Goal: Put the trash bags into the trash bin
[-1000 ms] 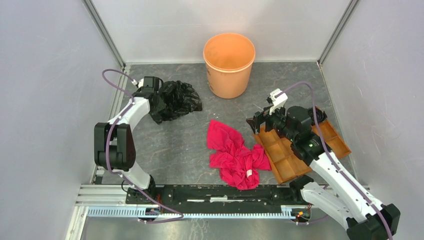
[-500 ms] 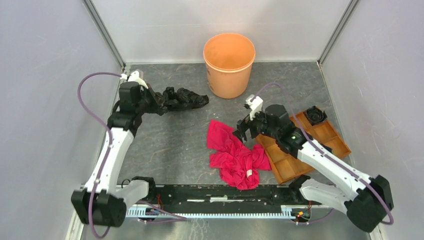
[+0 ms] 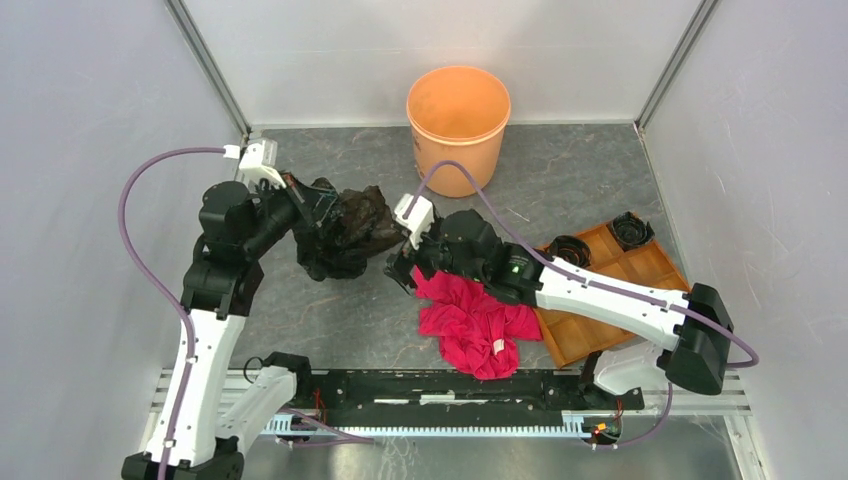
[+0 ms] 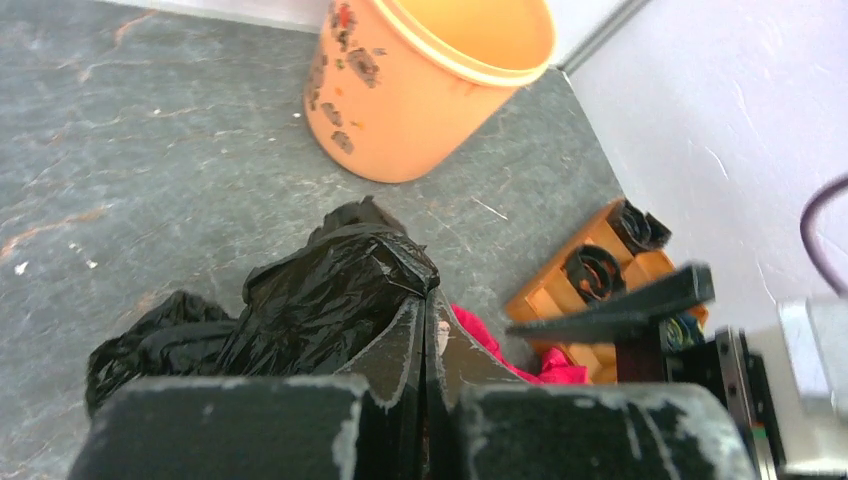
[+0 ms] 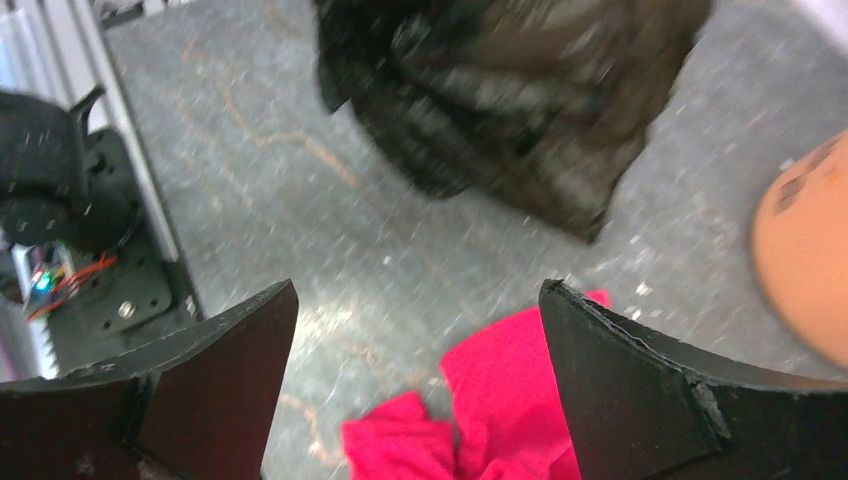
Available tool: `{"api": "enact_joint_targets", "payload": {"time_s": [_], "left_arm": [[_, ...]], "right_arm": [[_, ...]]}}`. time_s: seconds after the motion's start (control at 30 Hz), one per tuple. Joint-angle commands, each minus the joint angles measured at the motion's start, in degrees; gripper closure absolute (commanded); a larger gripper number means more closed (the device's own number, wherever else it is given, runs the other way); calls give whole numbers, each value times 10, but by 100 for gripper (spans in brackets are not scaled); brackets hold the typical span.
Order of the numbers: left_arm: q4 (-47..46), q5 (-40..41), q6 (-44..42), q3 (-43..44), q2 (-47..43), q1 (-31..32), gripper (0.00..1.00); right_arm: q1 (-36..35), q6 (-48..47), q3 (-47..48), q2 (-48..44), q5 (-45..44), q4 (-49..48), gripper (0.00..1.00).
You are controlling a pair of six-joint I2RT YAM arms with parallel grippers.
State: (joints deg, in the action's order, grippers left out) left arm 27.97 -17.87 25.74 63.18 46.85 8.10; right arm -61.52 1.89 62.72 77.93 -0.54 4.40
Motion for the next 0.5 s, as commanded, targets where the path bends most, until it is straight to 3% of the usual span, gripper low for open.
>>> {"api": "enact_joint_targets", "payload": {"time_s": [0.0, 0.07, 0.13, 0.27, 0.33, 0.47], "left_arm": [[42, 29, -83, 48, -12, 51, 98], [47, 42, -109, 49, -25, 76, 98], [46, 43, -131, 45, -39, 99, 98], [44, 30, -162, 37, -55, 132, 98], [43, 16, -178, 32, -59, 147, 98], [43, -7, -193, 30, -54, 176, 98]], "right_arm": [[3, -64, 74, 9, -86, -27, 2], [12, -88, 84, 6, -71, -36, 2], [39, -104, 73, -2, 8, -73, 2], [131, -86, 14, -14, 278, -177, 2], [153, -95, 26, 4, 369, -177, 2], [154, -114, 68, 49, 449, -145, 2]]}}
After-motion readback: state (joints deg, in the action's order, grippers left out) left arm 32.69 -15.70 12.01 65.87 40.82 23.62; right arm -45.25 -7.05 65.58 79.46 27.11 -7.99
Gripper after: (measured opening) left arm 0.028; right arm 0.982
